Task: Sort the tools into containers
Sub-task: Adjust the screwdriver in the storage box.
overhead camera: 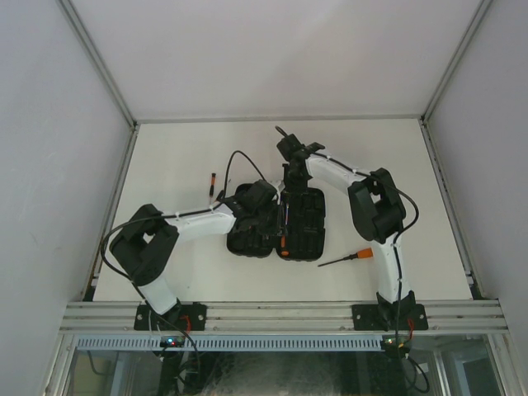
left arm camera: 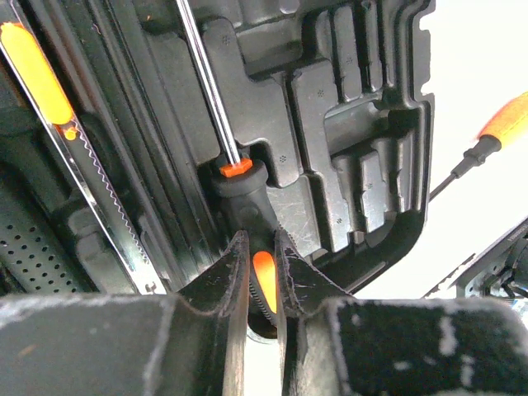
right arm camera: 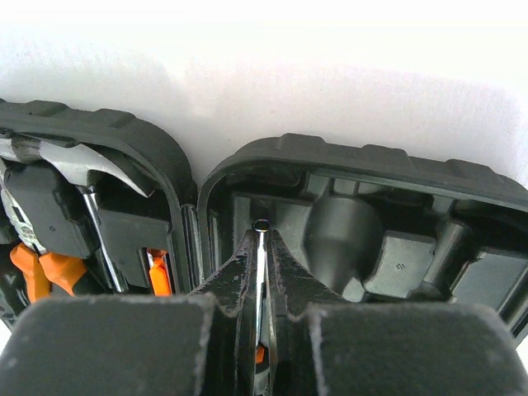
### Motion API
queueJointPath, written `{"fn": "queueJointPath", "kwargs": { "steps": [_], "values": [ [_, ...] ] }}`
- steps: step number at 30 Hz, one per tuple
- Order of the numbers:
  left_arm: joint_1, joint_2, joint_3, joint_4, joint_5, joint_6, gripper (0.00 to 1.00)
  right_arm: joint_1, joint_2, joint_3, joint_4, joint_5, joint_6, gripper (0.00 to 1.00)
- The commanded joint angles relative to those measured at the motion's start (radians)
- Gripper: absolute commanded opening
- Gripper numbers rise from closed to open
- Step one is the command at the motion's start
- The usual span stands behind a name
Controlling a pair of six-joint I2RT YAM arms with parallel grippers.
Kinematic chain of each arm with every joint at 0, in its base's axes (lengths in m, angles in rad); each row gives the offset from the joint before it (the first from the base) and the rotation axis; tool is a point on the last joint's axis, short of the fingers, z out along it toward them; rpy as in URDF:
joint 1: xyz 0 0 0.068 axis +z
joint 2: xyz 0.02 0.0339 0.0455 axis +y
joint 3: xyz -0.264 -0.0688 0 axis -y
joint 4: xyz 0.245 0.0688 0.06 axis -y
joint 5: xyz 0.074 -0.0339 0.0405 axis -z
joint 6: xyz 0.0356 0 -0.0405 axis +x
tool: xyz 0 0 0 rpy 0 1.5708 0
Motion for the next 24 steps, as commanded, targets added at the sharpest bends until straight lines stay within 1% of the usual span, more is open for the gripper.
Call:
{"fn": "queueJointPath", "kwargs": {
  "steps": [1, 15, 20, 24],
  "values": [
    [0.001, 0.032, -0.049, -0.073, -0.044, 0.016, 0.00, 0.016, 0.152, -0.078, -0.123, 0.090, -0.045, 0.00],
    [0.013, 0.004, -0.093, -0.021, -0.022, -0.010, 0.00, 0.050, 0.231, -0.090, -0.159, 0.122, -0.043, 0.00],
    [0.035, -0.007, -0.144, 0.031, -0.004, -0.034, 0.00, 0.061, 0.238, -0.129, -0.156, 0.132, -0.038, 0.00],
    [0.050, 0.007, -0.156, 0.042, 0.009, -0.058, 0.00, 0.069, 0.236, -0.148, -0.150, 0.140, -0.031, 0.00]
  ]
}}
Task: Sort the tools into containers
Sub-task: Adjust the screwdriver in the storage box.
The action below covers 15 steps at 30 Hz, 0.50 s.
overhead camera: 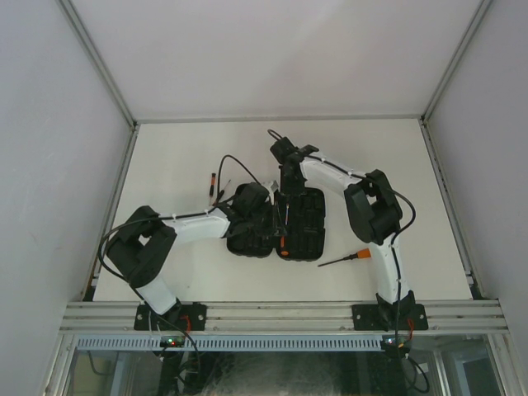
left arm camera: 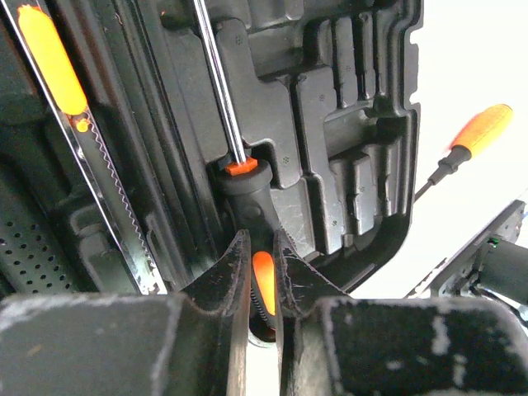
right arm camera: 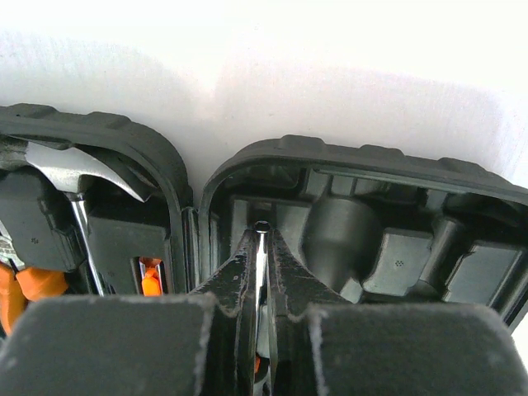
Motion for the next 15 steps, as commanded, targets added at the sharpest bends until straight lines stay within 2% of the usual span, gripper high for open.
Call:
{"fn": "queueJointPath", "kwargs": {
  "steps": [1, 7, 15],
  "values": [
    [0.017, 0.041, -0.063, -0.086, -0.030, 0.001, 0.00, 0.029, 0.197, -0.159, -0.133, 0.041, -0.019, 0.00],
    [0.018, 0.060, -0.041, -0.110, -0.021, 0.004, 0.00, 0.043, 0.194, -0.175, -0.131, 0.050, -0.011, 0.00],
    [0.009, 0.035, -0.080, -0.139, -0.023, 0.022, 0.00, 0.079, 0.168, -0.296, -0.043, 0.008, 0.043, 0.00]
  ]
}}
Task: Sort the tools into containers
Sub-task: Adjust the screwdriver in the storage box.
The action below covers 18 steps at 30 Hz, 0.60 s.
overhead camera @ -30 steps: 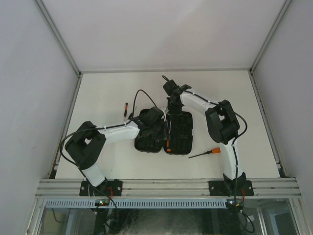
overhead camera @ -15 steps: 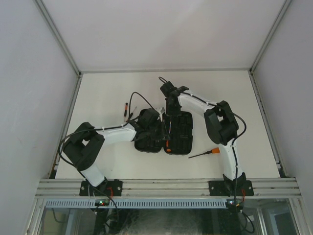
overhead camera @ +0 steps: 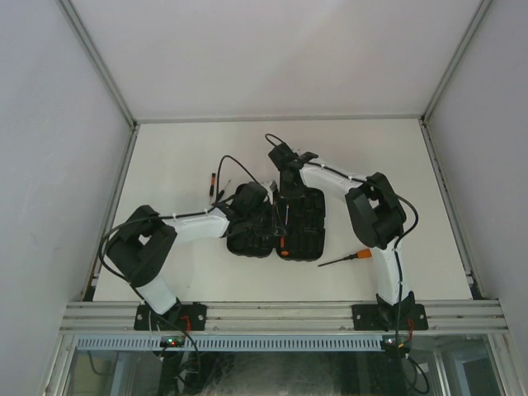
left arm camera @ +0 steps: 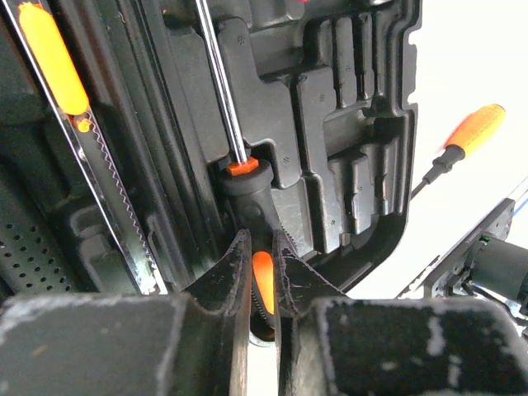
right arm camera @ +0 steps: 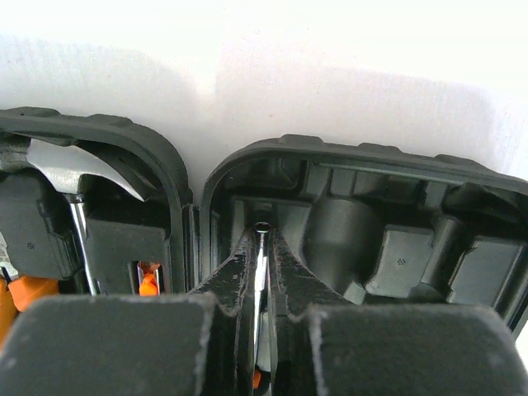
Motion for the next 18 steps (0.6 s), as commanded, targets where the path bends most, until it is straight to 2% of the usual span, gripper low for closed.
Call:
{"fn": "queueJointPath", "kwargs": {
  "steps": [1, 18],
  "values": [
    [-0.009, 0.029, -0.077, -0.153, -0.061, 0.040, 0.00, 0.051, 0.220, -0.206, -0.135, -0.068, 0.032, 0.00],
    [-0.031, 0.029, -0.109, -0.134, -0.048, 0.042, 0.00, 0.102, 0.348, -0.278, -0.057, -0.164, 0.055, 0.00]
  ]
}}
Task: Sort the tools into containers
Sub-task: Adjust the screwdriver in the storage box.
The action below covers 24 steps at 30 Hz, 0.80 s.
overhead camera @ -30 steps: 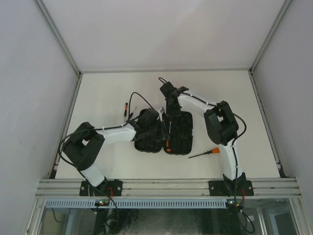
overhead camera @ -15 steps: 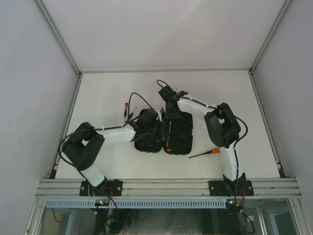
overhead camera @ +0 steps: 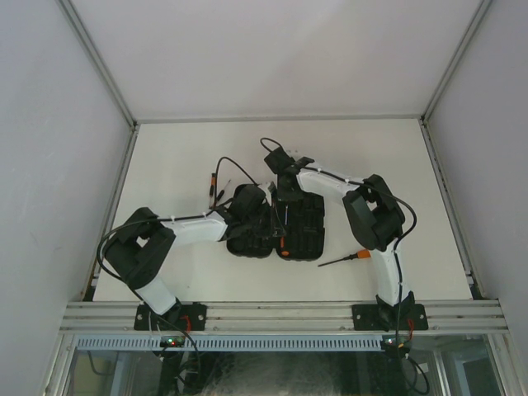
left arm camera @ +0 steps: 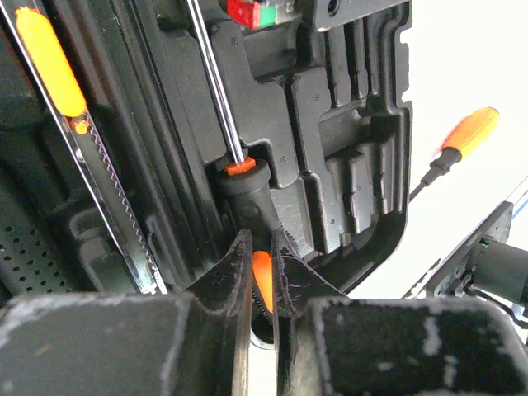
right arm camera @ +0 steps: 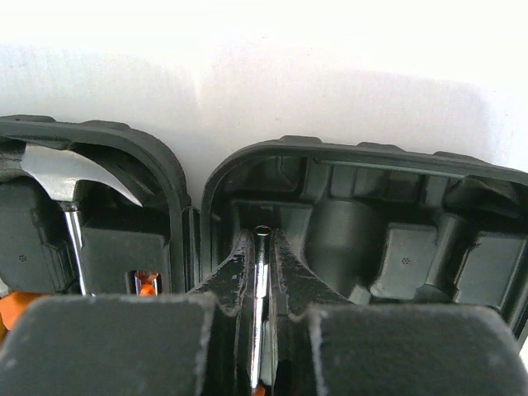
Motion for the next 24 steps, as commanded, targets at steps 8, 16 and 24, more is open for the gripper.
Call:
{"fn": "queueJointPath", "kwargs": {
  "steps": [8, 16, 24],
  "values": [
    [-0.010, 0.034, -0.054, -0.250, -0.030, 0.078, 0.00, 0.051, 0.257, -0.224, -0.155, -0.250, 0.013, 0.00],
    [-0.013, -0.024, -0.089, -0.324, -0.047, 0.119, 0.00, 0.049, 0.043, -0.297, -0.201, -0.196, 0.016, 0.00],
    [-0.041, -0.096, -0.152, -0.354, -0.073, 0.107, 0.00, 0.045, -0.056, -0.299, -0.143, -0.190, 0.034, 0.00]
  ]
}}
